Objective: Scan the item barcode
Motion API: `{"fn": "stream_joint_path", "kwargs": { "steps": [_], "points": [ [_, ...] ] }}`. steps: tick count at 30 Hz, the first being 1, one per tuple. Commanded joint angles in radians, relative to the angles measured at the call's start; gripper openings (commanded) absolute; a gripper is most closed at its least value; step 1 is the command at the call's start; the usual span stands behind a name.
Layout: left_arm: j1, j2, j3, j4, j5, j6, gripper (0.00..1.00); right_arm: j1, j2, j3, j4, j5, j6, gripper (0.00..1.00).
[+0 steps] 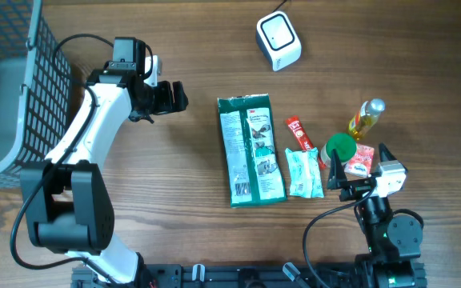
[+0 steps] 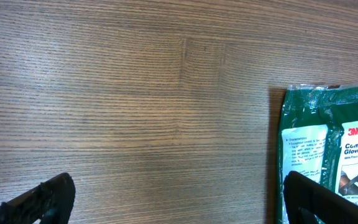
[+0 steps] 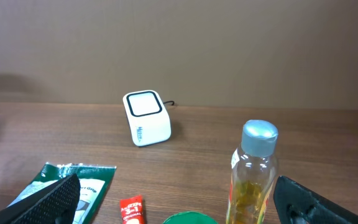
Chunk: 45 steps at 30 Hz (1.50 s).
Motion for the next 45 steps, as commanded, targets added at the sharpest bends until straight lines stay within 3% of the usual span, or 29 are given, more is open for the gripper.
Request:
{"fn": "stream_joint_path", "kwargs": {
  "steps": [1, 31, 38, 45],
  "points": [
    [0.003, -0.004, 0.006, 0.003, 0.001, 0.002, 1.00, -0.006, -0.008, -0.001, 0.002, -0.016, -0.009, 1.00],
    [0.002, -0.026, 0.006, 0.003, 0.001, 0.002, 1.00, -0.006, -0.008, -0.001, 0.002, -0.016, -0.009, 1.00],
    [-0.003, -0.245, 0.006, 0.003, 0.001, 0.002, 1.00, -0.006, -0.008, -0.001, 0.002, -0.016, -0.008, 1.00],
    [-0.003, -0.623, 0.006, 0.002, 0.001, 0.002, 1.00, -0.006, -0.008, -0.001, 0.002, -0.016, -0.009, 1.00]
  ]
}}
